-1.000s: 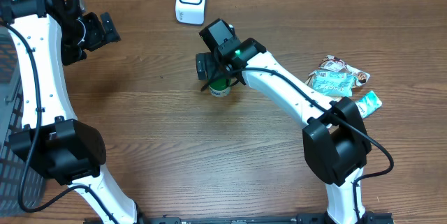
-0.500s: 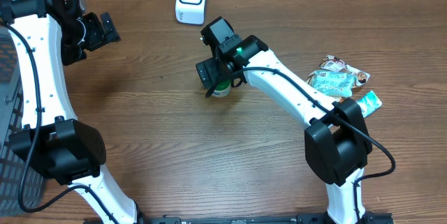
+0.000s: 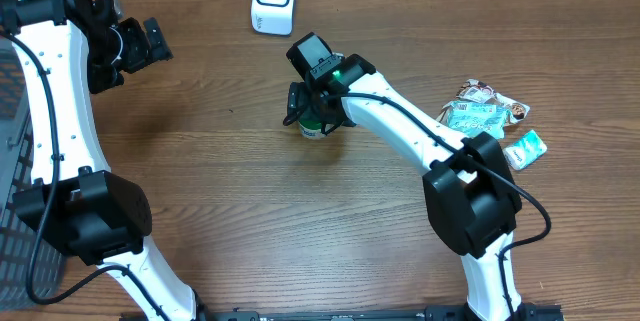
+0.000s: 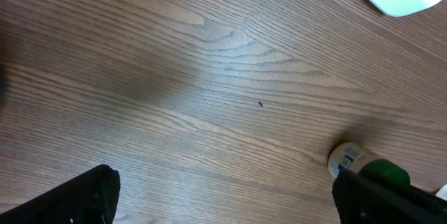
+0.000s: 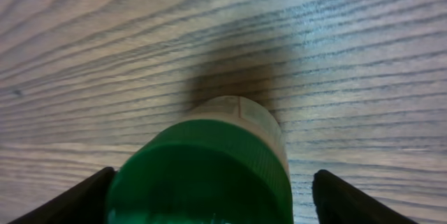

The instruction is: Scan the item barcode

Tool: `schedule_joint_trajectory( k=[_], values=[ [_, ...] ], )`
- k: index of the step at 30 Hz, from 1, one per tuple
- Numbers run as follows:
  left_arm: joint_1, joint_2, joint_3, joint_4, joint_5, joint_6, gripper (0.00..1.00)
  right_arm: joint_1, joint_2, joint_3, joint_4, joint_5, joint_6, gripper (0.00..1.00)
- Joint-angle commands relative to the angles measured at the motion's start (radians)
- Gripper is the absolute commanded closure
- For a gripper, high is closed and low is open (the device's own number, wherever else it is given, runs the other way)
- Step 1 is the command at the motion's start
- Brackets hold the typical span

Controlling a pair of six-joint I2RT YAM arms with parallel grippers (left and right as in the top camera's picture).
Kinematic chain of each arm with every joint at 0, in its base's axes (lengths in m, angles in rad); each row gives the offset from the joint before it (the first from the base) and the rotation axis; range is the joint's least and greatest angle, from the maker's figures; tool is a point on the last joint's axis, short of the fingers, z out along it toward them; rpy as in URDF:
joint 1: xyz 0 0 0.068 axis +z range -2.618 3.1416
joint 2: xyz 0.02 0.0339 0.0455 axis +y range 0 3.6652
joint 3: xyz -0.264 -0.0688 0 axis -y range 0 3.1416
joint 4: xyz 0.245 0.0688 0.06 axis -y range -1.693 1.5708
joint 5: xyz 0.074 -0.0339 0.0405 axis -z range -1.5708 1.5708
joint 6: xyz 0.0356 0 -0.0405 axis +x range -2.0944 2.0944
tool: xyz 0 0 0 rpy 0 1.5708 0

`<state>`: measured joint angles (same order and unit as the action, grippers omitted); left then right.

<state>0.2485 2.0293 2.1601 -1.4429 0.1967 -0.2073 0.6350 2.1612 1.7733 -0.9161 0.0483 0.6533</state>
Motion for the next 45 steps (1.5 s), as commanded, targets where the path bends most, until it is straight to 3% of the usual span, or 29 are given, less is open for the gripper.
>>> schedule_joint_trajectory(
  k=[1, 7, 12, 23, 25, 29, 33, 37, 45],
  values=[
    [-0.007, -0.005, 0.002, 0.004, -0.006, 0.005, 0.0, -0.004, 0.015, -0.002, 0.005, -0.006, 0.031, 0.2],
    [-0.007, -0.005, 0.002, 0.004, -0.006, 0.005, 0.0, -0.004, 0.015, -0.001, -0.015, -0.006, -0.001, 0.34],
    [-0.007, -0.005, 0.002, 0.004, -0.006, 0.005, 0.0, -0.019, 0.012, 0.018, -0.038, -0.029, -0.012, 0.34],
    [-0.009, -0.005, 0.002, 0.004, -0.006, 0.005, 0.0, -0.049, -0.099, 0.187, -0.038, -0.535, -0.647, 0.34],
    [-0.009, -0.005, 0.002, 0.004, -0.006, 0.005, 0.01, -0.049, -0.132, 0.199, -0.036, -0.586, -0.734, 0.34],
    [-0.009, -0.005, 0.002, 0.004, -0.006, 0.005, 0.0, -0.049, -0.203, 0.203, -0.032, -0.612, -0.859, 0.22],
    [-0.009, -0.005, 0.002, 0.004, -0.006, 0.005, 0.0, -0.049, -0.277, 0.203, -0.031, -0.65, -0.973, 0.19],
    [-0.009, -0.005, 0.002, 0.004, -0.006, 0.005, 0.0, -0.056, -0.344, 0.203, 0.002, -0.678, -0.955, 0.17],
    [-0.009, -0.005, 0.002, 0.004, -0.006, 0.005, 0.0, -0.068, -0.317, 0.167, -0.012, -0.499, -0.726, 0.15]
  ],
)
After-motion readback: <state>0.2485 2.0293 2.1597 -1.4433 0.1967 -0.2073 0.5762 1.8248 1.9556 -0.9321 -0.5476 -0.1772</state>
